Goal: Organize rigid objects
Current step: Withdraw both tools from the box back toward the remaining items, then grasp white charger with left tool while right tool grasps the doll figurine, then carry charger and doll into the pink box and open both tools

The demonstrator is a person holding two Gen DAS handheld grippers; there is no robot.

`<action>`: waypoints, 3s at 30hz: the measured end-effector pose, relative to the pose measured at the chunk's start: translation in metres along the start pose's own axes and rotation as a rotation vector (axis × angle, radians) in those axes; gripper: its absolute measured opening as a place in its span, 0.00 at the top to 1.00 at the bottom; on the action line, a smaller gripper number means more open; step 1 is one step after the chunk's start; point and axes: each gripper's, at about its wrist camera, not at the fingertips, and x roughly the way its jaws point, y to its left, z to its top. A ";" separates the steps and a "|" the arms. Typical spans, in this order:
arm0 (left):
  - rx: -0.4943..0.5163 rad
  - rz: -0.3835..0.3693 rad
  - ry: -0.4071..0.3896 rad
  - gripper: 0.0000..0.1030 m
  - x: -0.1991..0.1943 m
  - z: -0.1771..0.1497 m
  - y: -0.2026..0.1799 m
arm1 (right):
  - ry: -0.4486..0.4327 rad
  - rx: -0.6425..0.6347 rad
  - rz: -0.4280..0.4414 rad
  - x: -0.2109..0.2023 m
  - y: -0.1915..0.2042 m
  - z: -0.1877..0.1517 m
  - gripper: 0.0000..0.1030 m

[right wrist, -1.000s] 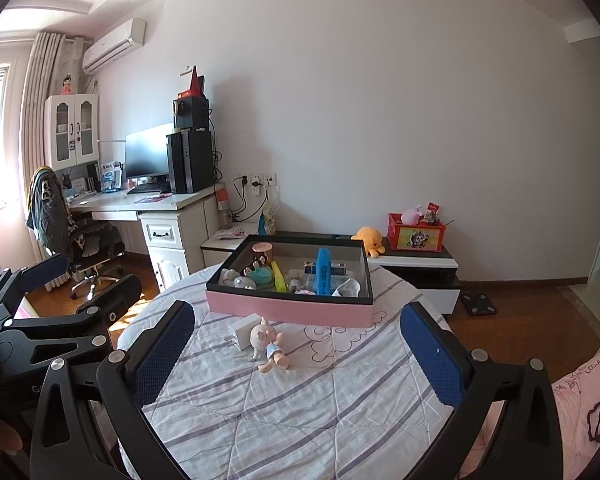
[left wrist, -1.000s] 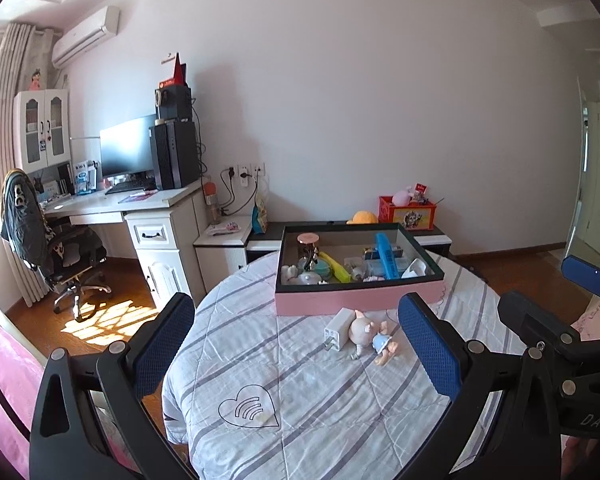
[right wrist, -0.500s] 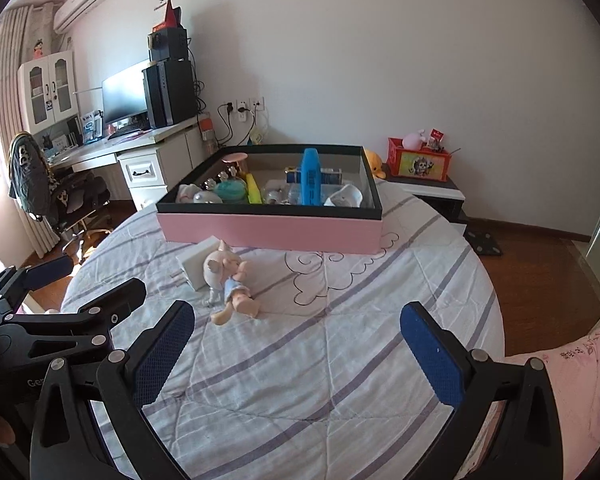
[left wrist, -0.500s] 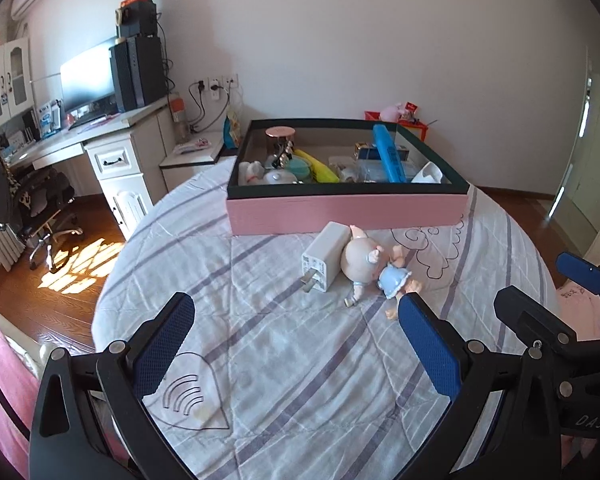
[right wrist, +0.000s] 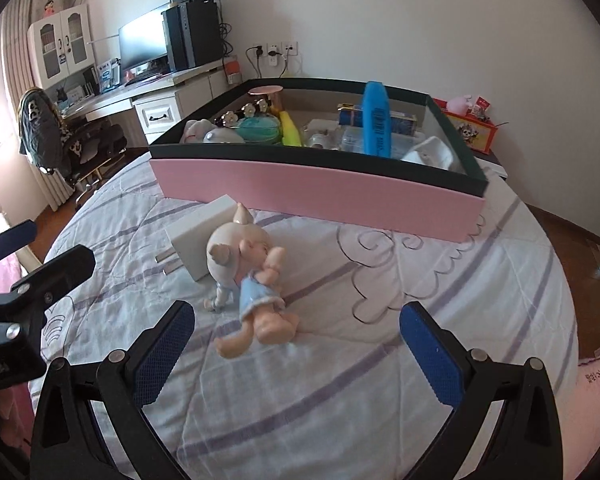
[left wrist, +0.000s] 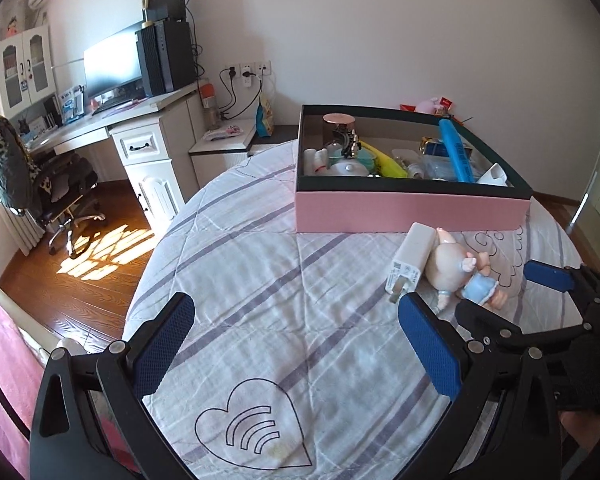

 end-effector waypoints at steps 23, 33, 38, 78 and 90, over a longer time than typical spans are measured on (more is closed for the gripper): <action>0.197 -0.161 0.166 0.30 0.093 0.024 -0.084 | 0.021 0.076 0.070 -0.001 -0.049 -0.014 0.58; 0.118 -0.176 0.051 0.78 0.038 0.016 -0.074 | -0.045 0.100 0.070 -0.014 -0.048 -0.015 0.58; 0.092 -0.180 -0.057 0.78 -0.021 0.009 -0.070 | -0.151 0.112 0.096 -0.049 -0.037 -0.013 0.58; 0.097 -0.107 -0.337 0.78 -0.146 0.006 -0.063 | -0.392 -0.002 0.050 -0.164 0.018 -0.009 0.61; 0.178 -0.105 -0.266 0.78 -0.049 0.082 -0.080 | -0.355 -0.035 0.016 -0.103 -0.012 0.058 0.61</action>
